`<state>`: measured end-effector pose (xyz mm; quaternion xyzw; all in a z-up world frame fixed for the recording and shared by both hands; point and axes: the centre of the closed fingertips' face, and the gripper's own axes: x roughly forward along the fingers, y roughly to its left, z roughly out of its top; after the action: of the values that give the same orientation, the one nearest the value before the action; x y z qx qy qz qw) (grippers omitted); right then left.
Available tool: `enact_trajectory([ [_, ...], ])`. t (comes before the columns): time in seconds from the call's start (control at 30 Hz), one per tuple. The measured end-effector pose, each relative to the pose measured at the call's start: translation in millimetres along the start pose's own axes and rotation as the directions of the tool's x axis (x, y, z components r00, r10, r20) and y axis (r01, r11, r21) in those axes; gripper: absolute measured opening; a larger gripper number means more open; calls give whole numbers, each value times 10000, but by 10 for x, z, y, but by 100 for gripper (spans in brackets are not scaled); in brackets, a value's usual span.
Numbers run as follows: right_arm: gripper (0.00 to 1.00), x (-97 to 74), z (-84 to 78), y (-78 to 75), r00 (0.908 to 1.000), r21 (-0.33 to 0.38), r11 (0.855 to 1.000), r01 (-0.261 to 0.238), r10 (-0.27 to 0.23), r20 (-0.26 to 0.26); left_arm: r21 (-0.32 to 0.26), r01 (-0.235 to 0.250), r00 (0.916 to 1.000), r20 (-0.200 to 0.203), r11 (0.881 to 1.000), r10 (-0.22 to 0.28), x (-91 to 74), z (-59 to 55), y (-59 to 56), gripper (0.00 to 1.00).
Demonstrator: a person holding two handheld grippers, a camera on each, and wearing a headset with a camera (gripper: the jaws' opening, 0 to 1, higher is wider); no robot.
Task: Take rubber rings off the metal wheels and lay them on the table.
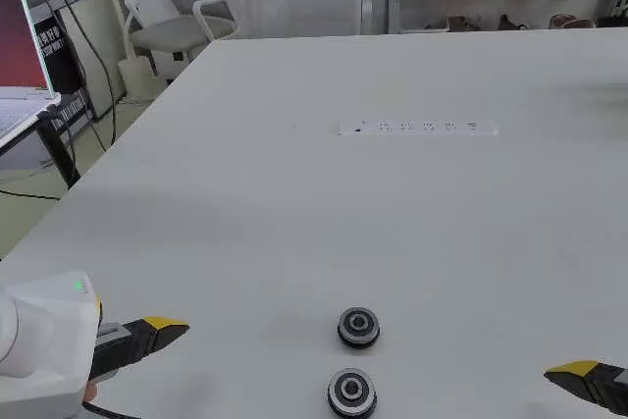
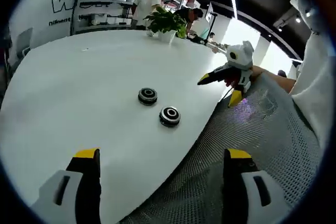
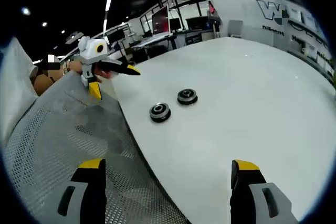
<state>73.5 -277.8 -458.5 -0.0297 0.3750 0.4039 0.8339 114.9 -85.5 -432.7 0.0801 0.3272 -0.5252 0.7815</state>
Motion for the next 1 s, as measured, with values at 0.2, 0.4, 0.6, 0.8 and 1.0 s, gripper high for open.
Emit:
enact_trajectory([
  [0.2,97,-9,5,-25,9998,-254,9996,118,-122,-140,-231,-163,9959,890,9996,183,-39,169,65,99],
  [0.4,97,-30,75,-31,9994,110,9999,68,-71,334,37,-132,9966,819,9999,128,-28,184,47,99],
  [0.6,96,-43,97,-40,9986,256,9996,89,-102,525,154,-209,9947,1010,9997,193,-32,223,63,99],
  [0.8,95,-22,63,-21,9996,55,10000,42,-44,296,191,-105,9941,1080,9998,84,-26,243,29,99],
  [1.0,93,-3,69,0,9996,-96,9999,-41,43,290,403,-234,9979,619,9989,209,-26,146,41,99],
])
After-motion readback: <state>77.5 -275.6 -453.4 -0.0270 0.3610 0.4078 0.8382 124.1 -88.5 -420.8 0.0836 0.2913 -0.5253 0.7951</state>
